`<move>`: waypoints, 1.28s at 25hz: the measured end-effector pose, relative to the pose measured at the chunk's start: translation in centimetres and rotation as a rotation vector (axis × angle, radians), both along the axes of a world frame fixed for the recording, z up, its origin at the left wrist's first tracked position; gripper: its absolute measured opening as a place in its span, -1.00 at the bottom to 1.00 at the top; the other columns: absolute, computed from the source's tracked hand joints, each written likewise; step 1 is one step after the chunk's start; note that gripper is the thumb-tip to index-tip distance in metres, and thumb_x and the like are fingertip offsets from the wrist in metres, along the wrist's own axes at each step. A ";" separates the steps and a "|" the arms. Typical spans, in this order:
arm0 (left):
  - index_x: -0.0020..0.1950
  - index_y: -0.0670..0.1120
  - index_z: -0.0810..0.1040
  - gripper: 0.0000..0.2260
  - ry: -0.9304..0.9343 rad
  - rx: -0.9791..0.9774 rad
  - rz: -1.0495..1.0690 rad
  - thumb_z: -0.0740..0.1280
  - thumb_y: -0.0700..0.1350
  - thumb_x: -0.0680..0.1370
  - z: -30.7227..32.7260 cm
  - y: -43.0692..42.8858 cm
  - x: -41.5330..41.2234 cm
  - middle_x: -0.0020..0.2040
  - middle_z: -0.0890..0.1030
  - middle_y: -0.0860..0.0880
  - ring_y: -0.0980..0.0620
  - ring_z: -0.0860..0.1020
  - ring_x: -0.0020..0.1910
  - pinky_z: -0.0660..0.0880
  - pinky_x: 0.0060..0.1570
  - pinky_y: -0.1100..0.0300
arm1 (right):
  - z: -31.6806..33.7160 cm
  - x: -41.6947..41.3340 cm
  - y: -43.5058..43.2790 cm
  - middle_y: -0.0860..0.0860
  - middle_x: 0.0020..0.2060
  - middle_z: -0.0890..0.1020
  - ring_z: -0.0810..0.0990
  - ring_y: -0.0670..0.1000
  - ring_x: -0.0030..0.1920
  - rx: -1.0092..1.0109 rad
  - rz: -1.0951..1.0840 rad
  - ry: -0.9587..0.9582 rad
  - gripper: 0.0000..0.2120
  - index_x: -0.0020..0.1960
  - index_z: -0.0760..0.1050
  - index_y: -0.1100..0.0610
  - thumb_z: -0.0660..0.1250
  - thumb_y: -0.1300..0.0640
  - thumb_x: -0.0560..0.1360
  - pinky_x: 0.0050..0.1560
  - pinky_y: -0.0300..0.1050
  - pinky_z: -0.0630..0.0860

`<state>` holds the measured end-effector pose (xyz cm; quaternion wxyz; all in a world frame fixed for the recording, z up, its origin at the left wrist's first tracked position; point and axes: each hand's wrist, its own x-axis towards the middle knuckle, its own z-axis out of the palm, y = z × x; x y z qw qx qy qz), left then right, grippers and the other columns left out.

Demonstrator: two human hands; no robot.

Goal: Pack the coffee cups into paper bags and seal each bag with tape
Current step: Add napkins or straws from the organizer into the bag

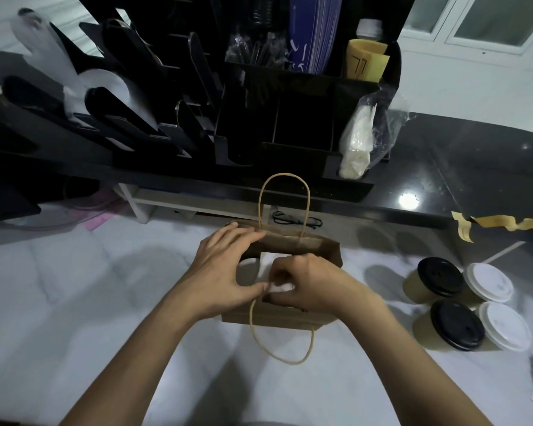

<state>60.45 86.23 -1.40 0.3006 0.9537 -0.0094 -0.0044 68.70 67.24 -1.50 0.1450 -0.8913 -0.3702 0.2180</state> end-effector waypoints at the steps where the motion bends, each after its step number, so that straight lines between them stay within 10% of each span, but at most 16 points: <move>1: 0.56 0.21 0.19 -0.29 -0.014 0.001 0.003 0.45 0.16 0.48 0.0 0.0 0.0 0.54 0.21 0.19 0.15 -0.03 0.57 0.02 0.53 0.06 | 0.1 0.0 -0.2 -0.13 -0.05 0.67 0.63 -0.11 -0.08 0.039 -0.030 0.008 -0.78 0.08 0.57 -0.05 0.37 -0.16 0.55 -0.05 -0.16 0.61; 18: 0.21 0.13 0.52 -0.77 -0.269 -0.120 0.190 0.32 -0.11 0.59 -0.1 0.6 -1.0 0.17 0.46 0.22 0.17 0.35 0.19 0.32 0.11 0.32 | 0.1 -0.9 -6.7 -0.19 -0.13 0.51 0.51 -0.15 -0.09 0.525 -0.582 -0.317 -0.94 -0.06 0.53 -0.04 0.32 0.01 0.58 -0.15 -0.14 0.50; 23: 0.02 0.13 0.47 -0.88 -0.179 -0.218 0.284 0.27 0.14 0.59 -1.6 1.4 -1.5 0.18 0.42 0.18 0.10 0.41 0.26 0.48 0.18 0.00 | -1.6 -1.0 -7.7 -0.18 -0.08 0.47 0.50 -0.22 -0.05 0.468 -0.674 -0.246 -0.74 -0.12 0.56 -0.02 0.24 -0.14 0.61 -0.12 -0.14 0.50; 32: 0.04 0.21 0.55 -0.71 -0.048 -0.235 0.120 0.26 0.34 0.47 -2.2 1.3 -1.7 0.51 0.18 0.36 0.23 0.20 0.43 0.27 0.25 0.11 | -2.8 -1.7 -7.6 -0.23 0.33 0.32 0.37 -0.31 0.25 0.495 -0.585 -0.166 -0.65 -0.05 0.66 -0.16 0.20 -0.32 0.57 0.09 -0.07 0.57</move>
